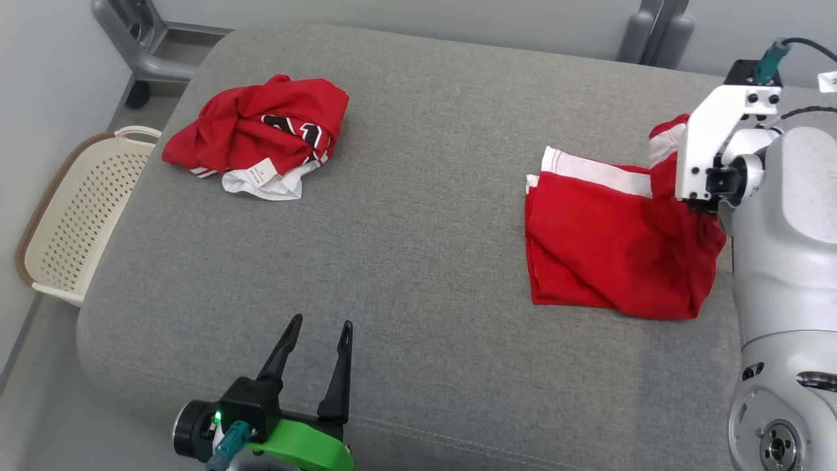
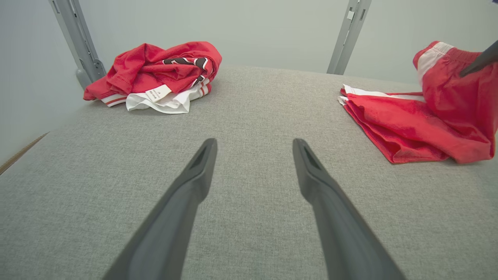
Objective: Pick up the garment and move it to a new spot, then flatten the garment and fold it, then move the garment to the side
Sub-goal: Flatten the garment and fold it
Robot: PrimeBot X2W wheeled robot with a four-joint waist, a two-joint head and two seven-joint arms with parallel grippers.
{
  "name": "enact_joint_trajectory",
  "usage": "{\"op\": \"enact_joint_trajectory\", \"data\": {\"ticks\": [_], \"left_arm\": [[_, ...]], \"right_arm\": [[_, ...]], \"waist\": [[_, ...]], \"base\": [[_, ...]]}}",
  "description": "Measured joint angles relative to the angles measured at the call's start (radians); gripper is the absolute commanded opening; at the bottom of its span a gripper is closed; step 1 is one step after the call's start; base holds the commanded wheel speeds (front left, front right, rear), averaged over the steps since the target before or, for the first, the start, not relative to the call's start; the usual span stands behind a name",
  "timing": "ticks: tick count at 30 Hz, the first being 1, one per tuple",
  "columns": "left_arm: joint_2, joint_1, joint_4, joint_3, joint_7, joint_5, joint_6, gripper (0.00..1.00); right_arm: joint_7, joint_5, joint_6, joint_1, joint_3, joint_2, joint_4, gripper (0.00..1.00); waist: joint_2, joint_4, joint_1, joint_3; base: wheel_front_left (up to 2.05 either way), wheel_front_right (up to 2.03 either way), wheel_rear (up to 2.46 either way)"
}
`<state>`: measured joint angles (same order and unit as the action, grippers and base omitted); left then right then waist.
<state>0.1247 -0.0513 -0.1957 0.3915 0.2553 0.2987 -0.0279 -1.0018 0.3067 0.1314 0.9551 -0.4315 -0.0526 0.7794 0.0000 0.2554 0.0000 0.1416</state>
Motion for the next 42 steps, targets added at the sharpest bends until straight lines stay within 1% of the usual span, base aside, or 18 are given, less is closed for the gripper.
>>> {"op": "enact_joint_trajectory", "data": {"ticks": [6,9,11,18,21,22,27,31,32,33,37,42], "left_arm": [[-0.001,0.004,-0.005,0.008,0.000,0.008,0.000,1.00],[-0.004,0.005,-0.010,0.016,0.000,0.009,0.001,1.00],[-0.007,0.005,-0.016,0.024,0.001,0.010,0.002,1.00],[-0.013,0.018,-0.035,0.044,0.001,0.013,0.011,1.00],[-0.015,0.020,-0.039,0.052,0.002,0.013,0.011,1.00],[-0.015,0.021,-0.042,0.056,0.002,0.014,0.012,1.00],[-0.018,0.027,-0.047,0.067,0.002,0.016,0.014,1.00],[-0.020,0.032,-0.046,0.074,0.002,0.017,0.014,1.00],[-0.020,0.032,-0.046,0.074,0.003,0.018,0.013,1.00],[-0.020,0.032,-0.046,0.073,0.003,0.018,0.012,1.00],[-0.018,0.032,-0.045,0.067,0.003,0.022,0.008,1.00],[-0.017,0.031,-0.041,0.061,0.003,0.025,0.002,1.00]], "right_arm": [[-0.003,-0.173,0.000,0.000,0.139,0.003,0.028,0.00],[0.013,-0.233,0.000,0.000,0.182,0.004,0.050,0.00],[0.026,-0.253,0.000,-0.005,0.197,0.003,0.070,0.00],[0.109,-0.249,0.000,-0.023,0.163,0.003,0.141,0.00],[0.146,-0.207,0.000,-0.022,0.147,0.004,0.166,0.00],[0.162,-0.182,0.000,-0.017,0.121,0.004,0.184,0.00],[0.212,-0.149,0.000,-0.001,0.064,0.003,0.235,0.00],[0.235,-0.119,0.000,0.012,0.048,0.003,0.289,0.00],[0.244,-0.109,0.000,0.015,0.049,0.004,0.297,0.23],[0.258,-0.106,0.000,0.019,0.050,0.004,0.306,1.00],[0.299,-0.130,0.000,0.061,0.055,0.004,0.363,1.00],[0.370,-0.160,0.000,0.141,0.108,0.005,0.406,1.00]], "waist": [[0.0000,0.022,0.0000,-0.012],[0.0000,0.037,0.0000,-0.015],[0.0000,0.049,0.0000,-0.017],[0.0000,0.103,0.0000,-0.028],[0.0000,0.127,0.0000,-0.032],[0.0000,0.143,0.0000,-0.034],[0.0000,0.181,0.0000,-0.038],[0.0000,0.207,0.0000,-0.039],[0.0000,0.212,0.0000,-0.038],[0.0000,0.215,0.0000,-0.036],[0.0000,0.216,0.0000,-0.032],[0.0000,0.187,0.0000,-0.032]], "base": [[0.00,0.00,0.00],[0.00,0.00,0.00],[0.00,0.00,0.00],[0.00,0.00,0.00],[0.00,0.00,0.00],[0.00,0.00,0.00],[0.00,0.00,0.00],[0.00,0.00,0.00],[0.00,0.00,0.00],[0.00,0.00,0.00],[0.00,0.00,0.00],[0.00,0.00,0.00]]}}
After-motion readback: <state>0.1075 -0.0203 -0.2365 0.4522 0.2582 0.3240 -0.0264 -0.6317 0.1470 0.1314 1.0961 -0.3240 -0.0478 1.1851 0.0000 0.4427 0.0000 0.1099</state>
